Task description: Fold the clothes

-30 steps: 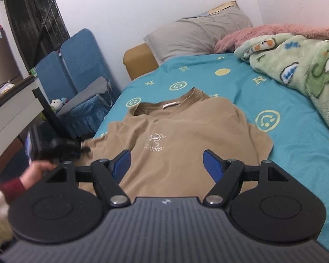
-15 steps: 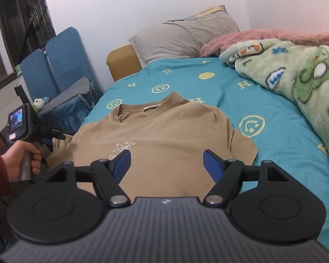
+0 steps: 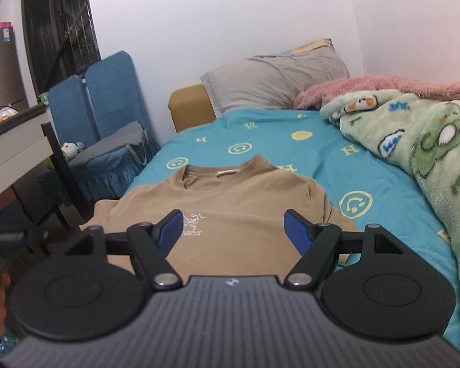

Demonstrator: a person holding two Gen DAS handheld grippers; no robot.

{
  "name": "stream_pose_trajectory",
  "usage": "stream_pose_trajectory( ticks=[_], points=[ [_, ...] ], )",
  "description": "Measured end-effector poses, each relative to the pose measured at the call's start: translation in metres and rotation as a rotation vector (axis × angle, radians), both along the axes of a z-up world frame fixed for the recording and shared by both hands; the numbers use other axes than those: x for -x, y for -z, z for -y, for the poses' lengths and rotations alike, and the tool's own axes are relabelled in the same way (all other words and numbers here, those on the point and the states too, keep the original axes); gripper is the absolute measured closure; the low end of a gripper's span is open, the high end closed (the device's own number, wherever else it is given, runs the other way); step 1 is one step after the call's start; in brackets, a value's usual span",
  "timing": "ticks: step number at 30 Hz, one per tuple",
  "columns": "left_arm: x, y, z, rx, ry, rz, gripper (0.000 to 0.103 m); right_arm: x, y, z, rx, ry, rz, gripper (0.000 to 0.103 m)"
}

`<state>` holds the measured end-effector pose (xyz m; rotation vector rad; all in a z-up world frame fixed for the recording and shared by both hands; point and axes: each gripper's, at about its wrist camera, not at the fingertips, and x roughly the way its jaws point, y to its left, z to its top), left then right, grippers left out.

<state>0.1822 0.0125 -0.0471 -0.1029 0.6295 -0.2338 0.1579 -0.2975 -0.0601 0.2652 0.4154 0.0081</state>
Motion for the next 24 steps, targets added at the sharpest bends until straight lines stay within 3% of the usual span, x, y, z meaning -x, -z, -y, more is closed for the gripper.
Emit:
stream_pose_trajectory(
  ticks=[3,9,13,18,24],
  points=[
    [0.04,-0.002,0.012,-0.044,0.021,0.047,0.006,0.013,-0.002,0.002,-0.008,0.013,-0.002,0.029],
    [0.085,-0.002,0.018,-0.038,0.045,0.068,0.005,0.036,-0.004,0.009,-0.024,0.058,-0.023,0.029],
    [0.094,-0.003,0.02,-0.059,0.053,0.114,0.002,0.043,-0.007,0.011,-0.033,0.074,-0.017,0.029],
    [0.098,0.003,0.021,-0.066,0.065,0.1,0.003,0.046,-0.005,0.02,-0.103,0.078,-0.024,0.029],
    [0.101,0.005,0.021,-0.065,0.067,0.107,0.002,0.036,0.001,0.04,-0.261,0.057,-0.068,0.029]
  ],
)
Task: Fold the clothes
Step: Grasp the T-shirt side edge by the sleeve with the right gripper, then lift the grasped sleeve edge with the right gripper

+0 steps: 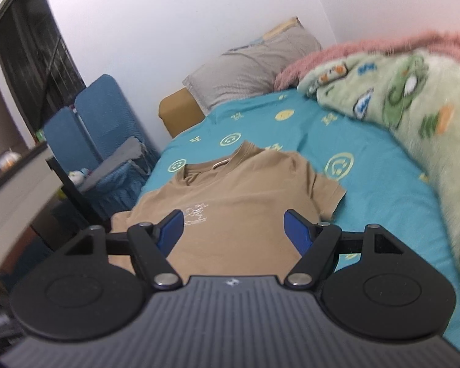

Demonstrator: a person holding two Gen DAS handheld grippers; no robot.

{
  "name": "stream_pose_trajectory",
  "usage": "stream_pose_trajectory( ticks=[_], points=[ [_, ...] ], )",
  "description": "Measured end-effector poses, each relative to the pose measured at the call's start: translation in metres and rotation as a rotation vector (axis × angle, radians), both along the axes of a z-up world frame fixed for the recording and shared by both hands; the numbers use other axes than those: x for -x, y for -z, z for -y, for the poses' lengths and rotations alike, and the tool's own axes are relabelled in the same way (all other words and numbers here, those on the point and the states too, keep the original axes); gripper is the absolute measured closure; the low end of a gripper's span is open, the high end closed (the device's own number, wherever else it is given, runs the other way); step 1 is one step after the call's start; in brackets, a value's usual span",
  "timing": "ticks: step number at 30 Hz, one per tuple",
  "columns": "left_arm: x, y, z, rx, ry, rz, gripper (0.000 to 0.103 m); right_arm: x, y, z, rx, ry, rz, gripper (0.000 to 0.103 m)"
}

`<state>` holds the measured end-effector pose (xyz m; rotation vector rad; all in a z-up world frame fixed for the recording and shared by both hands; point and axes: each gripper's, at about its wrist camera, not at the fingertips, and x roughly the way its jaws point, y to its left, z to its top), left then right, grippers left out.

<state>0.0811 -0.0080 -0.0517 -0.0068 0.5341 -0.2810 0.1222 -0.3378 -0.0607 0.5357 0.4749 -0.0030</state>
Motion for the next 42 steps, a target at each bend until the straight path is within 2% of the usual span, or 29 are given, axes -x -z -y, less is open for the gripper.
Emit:
stream_pose_trajectory(
  ticks=[4,7,9,12,18,19,21,22,23,24,25,27,28,32,37,42],
  points=[
    [-0.001,0.002,-0.003,0.015,-0.024,-0.017,0.002,-0.026,0.004,0.038,-0.149,-0.013,-0.072,0.028],
    [-0.004,0.005,-0.004,0.038,-0.028,-0.028,0.002,-0.051,0.018,0.071,-0.282,0.03,-0.131,0.028],
    [-0.01,0.009,-0.005,0.06,-0.03,-0.049,0.002,-0.065,0.032,0.09,-0.359,0.094,-0.155,0.03],
    [-0.022,0.016,-0.006,0.097,-0.032,-0.087,0.002,-0.089,0.06,0.108,-0.454,0.131,-0.196,0.03],
    [-0.048,0.034,-0.001,0.137,-0.034,-0.14,0.002,-0.136,0.113,0.127,-0.496,0.181,-0.287,0.035],
    [-0.052,0.036,0.0,0.145,-0.034,-0.145,0.002,-0.143,0.122,0.13,-0.501,0.19,-0.302,0.037],
    [-0.06,0.04,0.0,0.163,-0.033,-0.156,0.002,-0.154,0.138,0.135,-0.502,0.212,-0.323,0.05],
    [-0.063,0.042,0.001,0.172,-0.034,-0.161,0.002,-0.16,0.144,0.137,-0.488,0.216,-0.334,0.052],
    [-0.066,0.044,0.001,0.18,-0.033,-0.166,0.002,-0.165,0.149,0.138,-0.469,0.217,-0.345,0.059],
    [-0.069,0.046,0.002,0.185,-0.03,-0.173,0.002,-0.171,0.153,0.138,-0.436,0.217,-0.355,0.071],
    [-0.072,0.048,0.002,0.19,-0.028,-0.181,0.002,-0.175,0.154,0.137,-0.399,0.216,-0.353,0.076],
    [-0.076,0.052,0.004,0.197,-0.023,-0.199,0.002,-0.183,0.152,0.137,-0.366,0.192,-0.333,0.097],
    [-0.078,0.054,0.004,0.202,-0.02,-0.207,0.002,-0.186,0.149,0.137,-0.351,0.185,-0.32,0.099],
    [-0.082,0.06,0.008,0.205,-0.011,-0.224,0.002,-0.188,0.114,0.147,-0.228,0.238,-0.231,0.099],
    [-0.081,0.062,0.012,0.2,0.003,-0.221,0.002,-0.173,0.067,0.174,-0.058,0.363,-0.085,0.099],
    [-0.078,0.063,0.014,0.181,0.011,-0.212,0.002,-0.167,0.07,0.183,0.025,0.392,-0.098,0.096]
  ],
)
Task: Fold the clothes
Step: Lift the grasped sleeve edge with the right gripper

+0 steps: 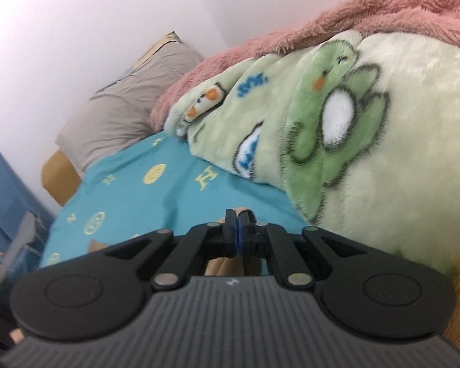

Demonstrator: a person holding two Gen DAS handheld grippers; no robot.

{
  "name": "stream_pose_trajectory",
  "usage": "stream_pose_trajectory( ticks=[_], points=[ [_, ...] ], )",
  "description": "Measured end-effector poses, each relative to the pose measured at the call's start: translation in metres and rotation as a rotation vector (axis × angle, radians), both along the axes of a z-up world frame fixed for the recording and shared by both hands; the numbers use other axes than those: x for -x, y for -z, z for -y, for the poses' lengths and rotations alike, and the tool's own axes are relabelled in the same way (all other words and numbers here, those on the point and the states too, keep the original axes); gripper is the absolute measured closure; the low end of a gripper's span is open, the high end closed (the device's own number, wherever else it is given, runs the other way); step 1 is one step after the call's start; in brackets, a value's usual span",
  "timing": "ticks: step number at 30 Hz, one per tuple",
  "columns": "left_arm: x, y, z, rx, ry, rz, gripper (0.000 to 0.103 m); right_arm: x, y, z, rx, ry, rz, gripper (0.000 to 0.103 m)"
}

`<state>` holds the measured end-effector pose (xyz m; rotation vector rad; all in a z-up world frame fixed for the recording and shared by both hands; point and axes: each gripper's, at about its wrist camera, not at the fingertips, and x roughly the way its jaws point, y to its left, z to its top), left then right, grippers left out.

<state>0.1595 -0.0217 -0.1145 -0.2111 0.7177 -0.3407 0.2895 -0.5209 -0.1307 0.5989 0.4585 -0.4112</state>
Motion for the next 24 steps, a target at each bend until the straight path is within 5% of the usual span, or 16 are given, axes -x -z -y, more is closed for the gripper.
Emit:
stream_pose_trajectory(
  ticks=[4,6,7,11,15,17,24],
  points=[
    [0.003,-0.002,0.0,-0.018,-0.009,0.018,0.002,-0.003,0.008,-0.001,-0.033,-0.066,-0.05,0.087],
    [0.005,-0.004,-0.001,-0.02,-0.017,0.023,0.002,0.006,0.007,-0.007,-0.086,-0.083,-0.023,0.02],
    [0.006,-0.005,-0.002,-0.018,-0.022,0.027,0.002,0.013,0.005,-0.011,-0.114,-0.088,0.003,0.01],
    [0.009,-0.01,-0.005,-0.017,-0.038,0.041,0.002,0.033,0.018,-0.028,-0.357,-0.115,0.049,0.013],
    [0.011,-0.012,-0.007,-0.009,-0.045,0.041,0.002,0.032,0.065,-0.046,-0.631,-0.08,-0.028,0.013],
    [0.011,-0.012,-0.008,-0.004,-0.046,0.04,0.002,0.029,0.084,-0.056,-0.647,-0.03,-0.062,0.013],
    [0.007,-0.01,-0.012,0.027,-0.043,0.031,0.002,0.007,0.098,-0.072,-0.507,0.058,0.148,0.012]
  ],
)
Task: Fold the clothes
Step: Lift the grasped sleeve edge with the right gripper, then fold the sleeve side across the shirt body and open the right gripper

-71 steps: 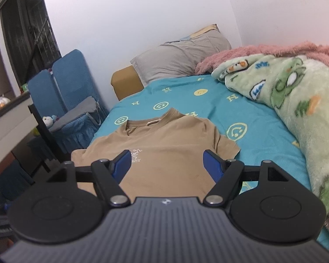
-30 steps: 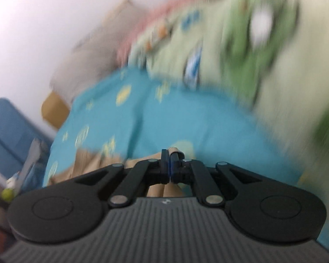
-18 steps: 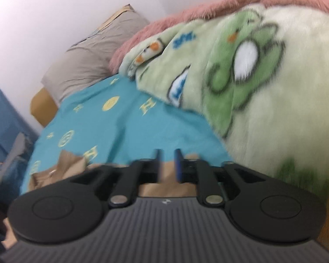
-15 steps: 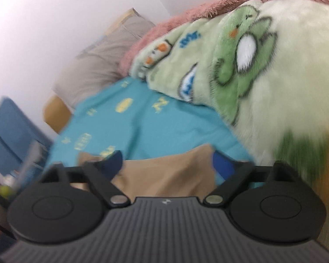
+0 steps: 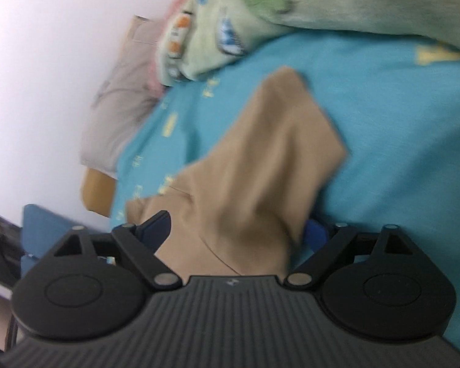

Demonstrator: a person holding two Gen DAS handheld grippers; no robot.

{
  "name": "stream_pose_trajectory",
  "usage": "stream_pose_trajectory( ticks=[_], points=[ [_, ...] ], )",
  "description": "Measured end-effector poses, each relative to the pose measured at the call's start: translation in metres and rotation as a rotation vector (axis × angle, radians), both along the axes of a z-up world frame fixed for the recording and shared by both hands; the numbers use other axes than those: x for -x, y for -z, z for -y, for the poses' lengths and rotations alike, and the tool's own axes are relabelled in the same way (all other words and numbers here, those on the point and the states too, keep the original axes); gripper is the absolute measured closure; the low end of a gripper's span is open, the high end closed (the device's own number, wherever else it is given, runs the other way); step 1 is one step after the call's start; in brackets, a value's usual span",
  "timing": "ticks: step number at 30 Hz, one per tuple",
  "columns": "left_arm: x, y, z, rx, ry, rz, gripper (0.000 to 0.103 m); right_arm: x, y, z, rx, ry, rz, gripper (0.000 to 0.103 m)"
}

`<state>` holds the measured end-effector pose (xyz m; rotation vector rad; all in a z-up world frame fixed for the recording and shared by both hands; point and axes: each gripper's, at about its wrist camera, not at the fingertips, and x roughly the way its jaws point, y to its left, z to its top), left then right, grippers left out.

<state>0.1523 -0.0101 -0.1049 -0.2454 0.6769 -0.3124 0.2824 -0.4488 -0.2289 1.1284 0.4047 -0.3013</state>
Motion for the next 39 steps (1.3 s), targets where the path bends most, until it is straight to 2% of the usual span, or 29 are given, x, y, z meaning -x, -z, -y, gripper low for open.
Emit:
stream_pose_trajectory(
  ticks=[5,6,7,8,9,10,11,12,17,20,24,26,30,35,39],
  points=[
    [-0.01,0.007,0.002,-0.006,0.009,0.005,0.002,-0.027,0.001,-0.003,0.102,0.037,0.056,0.013],
    [-0.012,0.009,0.002,-0.007,0.011,0.005,0.002,-0.034,0.001,0.0,0.127,0.038,0.05,0.024],
    [-0.014,0.01,0.002,-0.008,0.014,0.004,0.002,-0.041,0.001,0.002,0.152,0.038,0.044,0.031],
    [-0.016,0.012,0.003,-0.009,0.016,0.004,0.002,-0.047,0.0,0.006,0.163,0.043,0.025,0.045],
    [-0.018,0.013,0.003,-0.009,0.017,0.001,0.002,-0.052,0.0,0.01,0.171,0.049,0.002,0.064],
    [-0.02,0.015,0.003,-0.008,0.018,-0.002,0.002,-0.057,-0.001,0.015,0.178,0.056,-0.02,0.074],
    [-0.021,0.015,0.002,-0.008,0.017,-0.002,0.002,-0.06,-0.004,0.017,0.204,0.053,-0.035,0.09],
    [-0.022,0.015,0.002,-0.009,0.016,-0.002,0.002,-0.064,-0.009,0.02,0.236,0.047,-0.046,0.094],
    [-0.025,0.014,-0.001,-0.011,0.008,0.001,0.002,-0.069,-0.043,0.029,0.411,0.015,-0.06,0.096],
    [-0.025,0.01,-0.004,-0.024,-0.001,0.007,0.002,-0.068,-0.069,0.022,0.547,-0.009,-0.102,0.096],
    [-0.024,0.002,-0.014,-0.036,-0.016,0.028,0.002,-0.074,-0.108,-0.017,0.767,-0.039,-0.161,0.096],
    [-0.022,-0.004,-0.019,-0.054,-0.027,0.067,0.002,-0.075,-0.128,-0.043,0.861,-0.045,-0.169,0.096],
    [-0.022,-0.015,-0.03,-0.081,-0.05,0.122,0.002,-0.079,-0.162,-0.101,0.977,-0.069,-0.17,0.096],
    [-0.026,-0.023,-0.059,-0.027,-0.114,0.121,0.002,-0.1,-0.167,-0.184,1.053,-0.188,-0.17,0.096],
    [-0.033,-0.022,-0.083,0.015,-0.15,0.073,0.002,-0.127,-0.14,-0.247,1.113,-0.288,-0.179,0.095]
  ],
)
